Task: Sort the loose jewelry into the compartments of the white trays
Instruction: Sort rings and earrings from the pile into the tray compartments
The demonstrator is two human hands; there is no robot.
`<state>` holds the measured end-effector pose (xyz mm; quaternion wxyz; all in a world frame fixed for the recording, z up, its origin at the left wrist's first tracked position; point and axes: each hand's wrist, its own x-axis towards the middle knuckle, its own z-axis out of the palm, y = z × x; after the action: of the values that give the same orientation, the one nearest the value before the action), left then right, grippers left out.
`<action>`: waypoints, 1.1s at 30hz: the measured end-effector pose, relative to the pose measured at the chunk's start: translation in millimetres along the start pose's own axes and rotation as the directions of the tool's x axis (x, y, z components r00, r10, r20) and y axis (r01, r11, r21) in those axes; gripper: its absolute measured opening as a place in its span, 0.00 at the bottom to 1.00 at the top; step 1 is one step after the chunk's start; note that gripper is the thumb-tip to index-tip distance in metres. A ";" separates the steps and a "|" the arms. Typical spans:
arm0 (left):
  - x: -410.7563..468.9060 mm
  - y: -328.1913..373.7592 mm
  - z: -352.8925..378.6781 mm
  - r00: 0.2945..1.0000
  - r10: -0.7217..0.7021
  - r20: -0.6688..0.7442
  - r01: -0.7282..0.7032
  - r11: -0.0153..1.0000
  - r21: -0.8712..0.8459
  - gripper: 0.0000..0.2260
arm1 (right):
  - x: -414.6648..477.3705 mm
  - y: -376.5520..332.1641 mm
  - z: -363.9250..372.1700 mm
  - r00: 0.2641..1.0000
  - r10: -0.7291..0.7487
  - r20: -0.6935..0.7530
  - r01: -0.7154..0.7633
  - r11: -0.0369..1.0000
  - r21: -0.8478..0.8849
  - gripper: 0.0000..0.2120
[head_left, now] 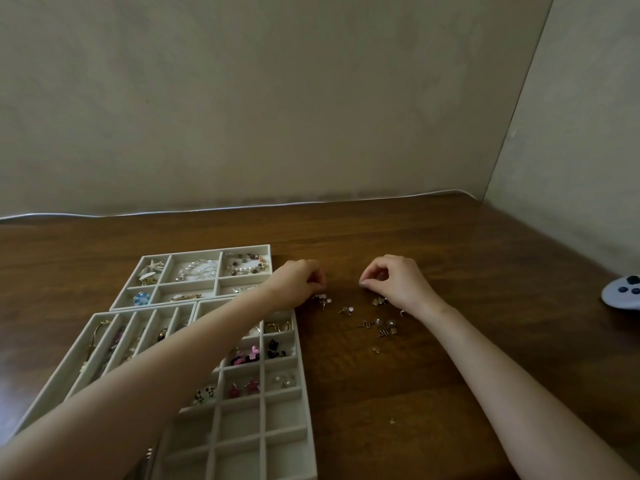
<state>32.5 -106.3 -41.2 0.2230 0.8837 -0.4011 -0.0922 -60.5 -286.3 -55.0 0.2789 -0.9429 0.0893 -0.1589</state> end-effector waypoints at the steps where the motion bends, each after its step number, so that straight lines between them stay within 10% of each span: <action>1: -0.2 -1.6 -0.8 1.000 -0.003 -0.013 0.003 1.000 -0.011 0.06 | -0.7 0.4 -2.0 1.000 0.007 -0.001 -0.007 0.999 0.050 0.02; 15: -2.4 -6.4 -4.0 0.999 0.013 0.046 -0.018 0.993 0.117 0.05 | -9.0 -2.7 -10.7 0.986 0.112 0.121 -0.163 0.786 0.596 0.03; 25: -38.6 3.5 -31.8 0.983 0.106 -0.153 -0.129 0.981 -0.144 0.07 | -21.2 -32.9 -21.7 0.986 0.030 0.167 -0.134 0.738 0.661 0.05; 33: -93.0 6.9 -50.7 0.995 0.100 -0.002 -0.095 0.935 -0.342 0.05 | -56.4 -83.4 -21.1 0.953 -0.113 0.283 -0.078 0.807 0.585 0.07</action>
<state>-16.3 -24.3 5.3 0.3741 0.8099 -0.4240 -0.1558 -113.8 -213.2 -6.2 0.5663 -0.8233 -0.0172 -0.0345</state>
